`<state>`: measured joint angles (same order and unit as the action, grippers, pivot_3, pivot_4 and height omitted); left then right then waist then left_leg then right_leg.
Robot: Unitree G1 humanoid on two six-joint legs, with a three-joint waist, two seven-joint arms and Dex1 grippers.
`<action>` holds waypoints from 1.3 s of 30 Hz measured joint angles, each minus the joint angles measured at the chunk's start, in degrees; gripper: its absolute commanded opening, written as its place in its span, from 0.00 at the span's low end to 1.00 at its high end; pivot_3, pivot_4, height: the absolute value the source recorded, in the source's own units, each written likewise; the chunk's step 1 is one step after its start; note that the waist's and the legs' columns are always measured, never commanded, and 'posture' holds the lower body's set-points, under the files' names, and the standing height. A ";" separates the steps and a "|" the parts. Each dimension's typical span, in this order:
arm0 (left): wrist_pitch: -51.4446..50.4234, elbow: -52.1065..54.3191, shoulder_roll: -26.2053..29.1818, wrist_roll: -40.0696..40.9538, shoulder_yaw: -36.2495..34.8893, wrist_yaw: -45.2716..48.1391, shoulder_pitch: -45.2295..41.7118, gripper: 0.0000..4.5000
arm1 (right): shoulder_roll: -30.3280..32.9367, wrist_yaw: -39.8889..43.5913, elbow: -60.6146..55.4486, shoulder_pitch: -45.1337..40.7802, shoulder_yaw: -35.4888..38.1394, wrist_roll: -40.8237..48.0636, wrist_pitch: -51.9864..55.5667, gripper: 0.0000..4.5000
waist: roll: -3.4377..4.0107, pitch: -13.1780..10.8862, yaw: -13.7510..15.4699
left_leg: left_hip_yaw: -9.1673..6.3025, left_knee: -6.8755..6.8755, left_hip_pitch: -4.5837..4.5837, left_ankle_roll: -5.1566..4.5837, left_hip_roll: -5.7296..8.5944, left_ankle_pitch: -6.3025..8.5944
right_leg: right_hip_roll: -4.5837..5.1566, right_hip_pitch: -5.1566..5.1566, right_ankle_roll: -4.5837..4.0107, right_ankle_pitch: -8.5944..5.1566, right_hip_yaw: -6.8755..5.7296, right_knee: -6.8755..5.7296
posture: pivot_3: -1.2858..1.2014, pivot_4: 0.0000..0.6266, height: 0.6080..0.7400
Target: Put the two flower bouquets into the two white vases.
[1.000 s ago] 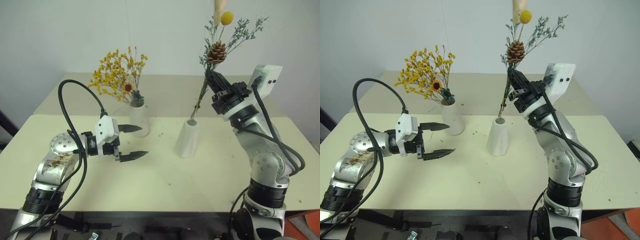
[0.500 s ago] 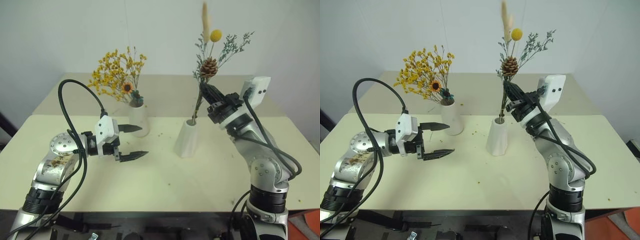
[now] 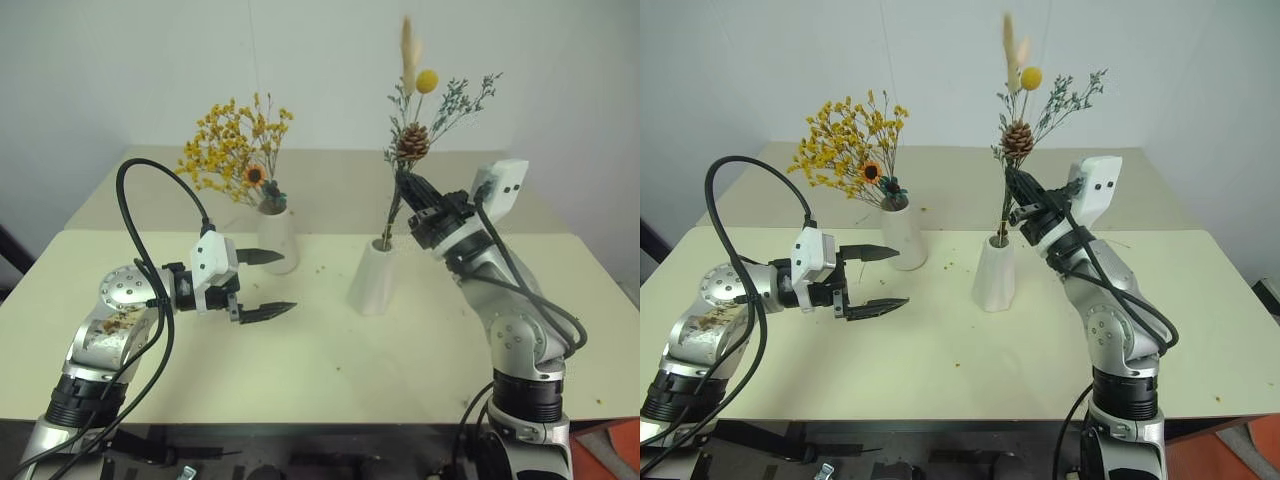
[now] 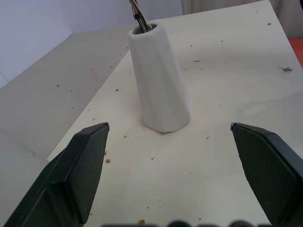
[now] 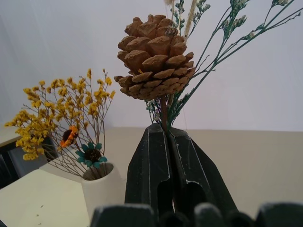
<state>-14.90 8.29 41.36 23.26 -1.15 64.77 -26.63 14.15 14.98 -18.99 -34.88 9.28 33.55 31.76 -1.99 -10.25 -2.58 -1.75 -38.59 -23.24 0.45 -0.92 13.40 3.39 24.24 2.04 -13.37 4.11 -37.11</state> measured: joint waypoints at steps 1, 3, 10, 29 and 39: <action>0.00 0.00 0.00 -0.01 0.00 -0.01 0.00 1.00 | 0.00 0.10 0.09 0.12 -0.11 -0.44 -0.34 0.01 | 0.00 0.00 0.01 | 0.00 0.00 -0.01 0.00 0.00 0.00 | 0.00 0.00 0.00 0.00 0.00 0.01 | 0.52 0.24 1.00; 0.03 0.00 0.00 -0.27 0.00 -0.02 0.00 1.00 | 0.02 0.39 0.27 0.59 -0.65 -1.26 -1.03 0.01 | 0.00 0.00 0.02 | 0.00 0.00 -0.01 0.00 0.00 0.00 | 0.00 0.00 0.00 0.00 0.00 0.01 | 0.52 0.24 1.00; 0.08 0.00 0.00 -0.47 0.00 -0.08 0.01 1.00 | 0.09 1.35 0.39 2.40 -2.58 -4.05 -2.63 0.01 | 0.00 0.00 0.01 | 0.00 0.00 0.00 0.00 0.00 0.00 | 0.00 0.00 0.00 0.00 0.00 0.01 | 0.52 0.24 1.00; 1.97 -0.31 -0.19 -0.71 0.09 0.09 -0.04 1.00 | 0.48 1.42 -4.16 7.21 -3.54 -5.10 -3.57 0.60 | 0.00 0.00 0.05 | 0.00 0.02 0.00 0.00 0.01 0.00 | 0.01 -0.01 0.00 0.00 0.00 0.02 | 0.52 0.24 1.00; 2.46 -2.69 -0.48 -1.15 0.47 1.07 -1.39 1.00 | 4.99 3.89 -10.14 14.67 -1.91 -2.46 -2.50 0.99 | -0.01 0.00 0.10 | -0.01 0.02 0.00 0.00 0.00 0.00 | -0.01 -0.02 0.01 -0.01 -0.01 0.02 | 0.52 0.24 1.00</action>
<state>-12.43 5.60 40.87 22.11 -0.68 65.84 -28.03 19.14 18.87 -29.13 -20.20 7.37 31.08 29.26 -1.99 -10.25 -2.48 -1.76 -38.57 -23.23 0.45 -0.92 13.40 3.38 24.22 2.05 -13.38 4.10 -37.09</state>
